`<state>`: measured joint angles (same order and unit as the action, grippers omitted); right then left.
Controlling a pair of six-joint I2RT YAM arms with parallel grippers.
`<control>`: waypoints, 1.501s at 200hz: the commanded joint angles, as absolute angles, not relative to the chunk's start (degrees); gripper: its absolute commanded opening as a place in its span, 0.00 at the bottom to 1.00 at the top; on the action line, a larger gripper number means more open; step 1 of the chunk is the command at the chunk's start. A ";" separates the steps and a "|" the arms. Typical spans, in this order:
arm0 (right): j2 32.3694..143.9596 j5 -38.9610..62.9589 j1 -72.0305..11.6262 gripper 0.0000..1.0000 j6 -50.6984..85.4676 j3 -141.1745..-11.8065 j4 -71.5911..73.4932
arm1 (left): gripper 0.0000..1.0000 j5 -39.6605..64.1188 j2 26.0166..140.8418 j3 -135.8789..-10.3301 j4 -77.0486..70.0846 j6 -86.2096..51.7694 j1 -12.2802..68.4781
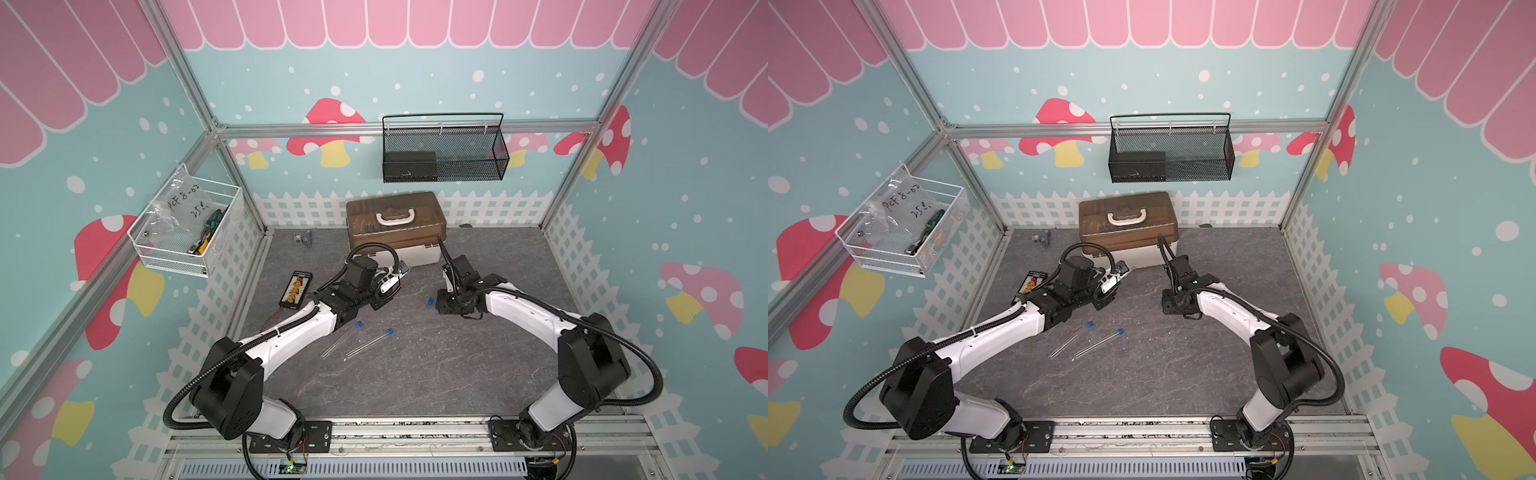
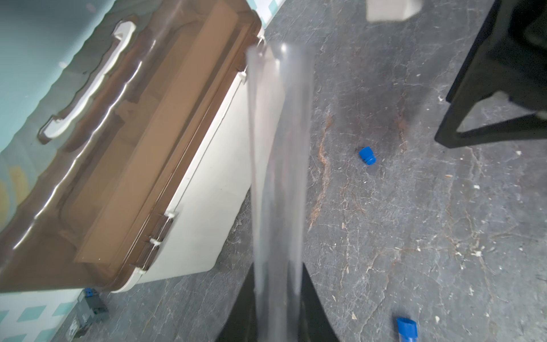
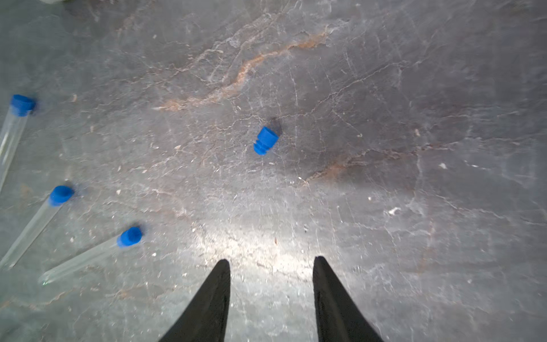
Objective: Insert stoppers into test tubes
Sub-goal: Pick up the test tube at the center of the board, then pick up the stopper from the center of the board.
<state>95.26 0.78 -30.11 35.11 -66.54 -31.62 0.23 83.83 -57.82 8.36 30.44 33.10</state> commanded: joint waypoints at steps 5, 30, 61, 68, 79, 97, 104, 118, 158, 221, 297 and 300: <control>98.35 -1.66 -30.41 0.47 24.01 -72.82 -31.21 | 0.00 -2.55 81.08 -57.28 7.87 28.18 32.33; 98.21 0.32 -29.95 0.49 -0.41 -76.79 -31.90 | 0.00 -2.60 80.32 -56.76 7.69 29.28 32.06; 98.12 14.39 -24.11 0.53 -23.15 -79.36 -35.72 | 0.00 -2.35 79.82 -57.02 8.96 29.81 31.70; 98.34 18.25 -23.43 0.54 -29.27 -79.45 -37.17 | 0.00 -2.13 79.80 -56.95 8.96 29.84 31.49; 98.35 21.58 -23.29 0.55 -42.19 -77.82 -38.91 | 0.00 -1.68 79.65 -56.95 8.94 29.64 31.06; 98.98 20.57 -23.20 0.57 -57.27 -75.84 -37.77 | 0.00 -0.52 79.49 -57.10 8.88 29.06 30.25; 100.10 19.71 -23.20 0.57 -60.53 -76.18 -37.34 | 0.00 0.21 79.46 -57.19 8.75 28.53 29.74; 103.62 18.19 -23.29 0.55 -67.96 -79.64 -41.65 | 0.00 1.80 79.20 -57.38 8.62 27.25 28.69; 111.41 11.71 -23.58 0.46 -76.80 -82.81 -42.58 | 0.00 2.59 79.03 -57.65 8.80 27.25 28.09; 117.41 11.26 -24.15 0.39 -81.13 -85.55 -40.87 | 0.00 5.36 77.54 -56.38 7.64 27.25 28.04; 121.56 11.64 -24.96 0.39 -82.14 -90.65 -44.45 | 0.00 5.79 77.58 -56.33 7.82 27.60 28.00; 121.70 11.75 -24.96 0.38 -82.17 -90.93 -44.61 | 0.00 5.79 77.57 -56.31 7.75 27.60 27.97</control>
<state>119.28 10.09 -24.36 -79.96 -88.68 -40.91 4.62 78.61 -57.12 8.25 28.45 28.25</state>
